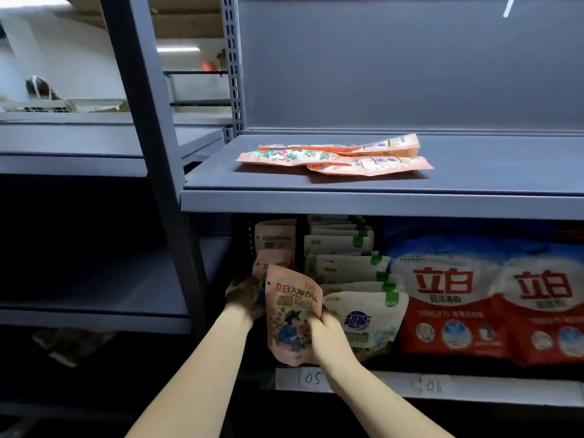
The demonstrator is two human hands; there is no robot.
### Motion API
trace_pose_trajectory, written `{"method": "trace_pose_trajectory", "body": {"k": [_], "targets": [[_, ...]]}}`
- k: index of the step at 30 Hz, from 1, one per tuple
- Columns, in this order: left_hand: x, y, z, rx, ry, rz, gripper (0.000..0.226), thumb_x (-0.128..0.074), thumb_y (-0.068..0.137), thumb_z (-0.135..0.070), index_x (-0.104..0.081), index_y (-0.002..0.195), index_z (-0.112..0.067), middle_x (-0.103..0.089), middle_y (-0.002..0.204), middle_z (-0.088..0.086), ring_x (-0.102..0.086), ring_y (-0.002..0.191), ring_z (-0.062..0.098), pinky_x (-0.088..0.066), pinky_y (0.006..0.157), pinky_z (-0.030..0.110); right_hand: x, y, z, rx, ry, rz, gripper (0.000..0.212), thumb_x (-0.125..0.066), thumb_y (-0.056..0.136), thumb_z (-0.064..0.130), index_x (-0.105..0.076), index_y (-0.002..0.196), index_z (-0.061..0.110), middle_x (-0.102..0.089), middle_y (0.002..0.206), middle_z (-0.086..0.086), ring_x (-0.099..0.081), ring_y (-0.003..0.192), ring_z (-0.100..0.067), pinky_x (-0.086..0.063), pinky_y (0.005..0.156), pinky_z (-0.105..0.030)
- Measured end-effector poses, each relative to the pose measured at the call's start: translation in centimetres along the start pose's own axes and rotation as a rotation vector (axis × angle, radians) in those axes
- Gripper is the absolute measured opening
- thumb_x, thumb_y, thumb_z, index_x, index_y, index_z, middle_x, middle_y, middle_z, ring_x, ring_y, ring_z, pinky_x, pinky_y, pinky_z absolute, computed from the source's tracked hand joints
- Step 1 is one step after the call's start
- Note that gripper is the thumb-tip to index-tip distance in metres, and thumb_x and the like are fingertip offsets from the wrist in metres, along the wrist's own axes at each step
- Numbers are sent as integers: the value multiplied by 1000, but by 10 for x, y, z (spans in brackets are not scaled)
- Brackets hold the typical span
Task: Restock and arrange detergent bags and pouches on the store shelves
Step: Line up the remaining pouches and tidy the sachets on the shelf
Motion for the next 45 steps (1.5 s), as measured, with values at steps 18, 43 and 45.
{"method": "trace_pose_trajectory", "body": {"k": [18,43,45], "targets": [[-31,98,12,-116,-175,211,38,-43,94,-28,-60,114,0,-54,125,31,-53,111,47,-33,103,63,-22,67,-28,-40,-175,-188,44,-25,106,28,-23,147,15,-23,155,-9,-18,144,-21,-21,106,-19],[-10,96,55,-244,110,75,35,-53,88,9,-50,121,-2,-60,113,22,-63,91,29,-55,60,28,-67,134,2,204,-33,-243,33,-32,103,9,-45,133,3,-57,119,-21,-58,80,-14,-49,47,-11],[-9,96,57,-280,108,86,39,-57,86,9,-47,122,-2,-60,112,20,-64,86,24,-55,55,22,-65,140,-1,154,-26,-213,33,-34,103,8,-45,132,-3,-60,103,-14,-58,78,-17,-47,45,-11]]}}
Point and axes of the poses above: each hand's wrist, its own y-axis towards the middle knuckle, its own x-axis out of the back of the hand, z = x × y, the point moved 3 cm from there along y, towards the middle knuckle
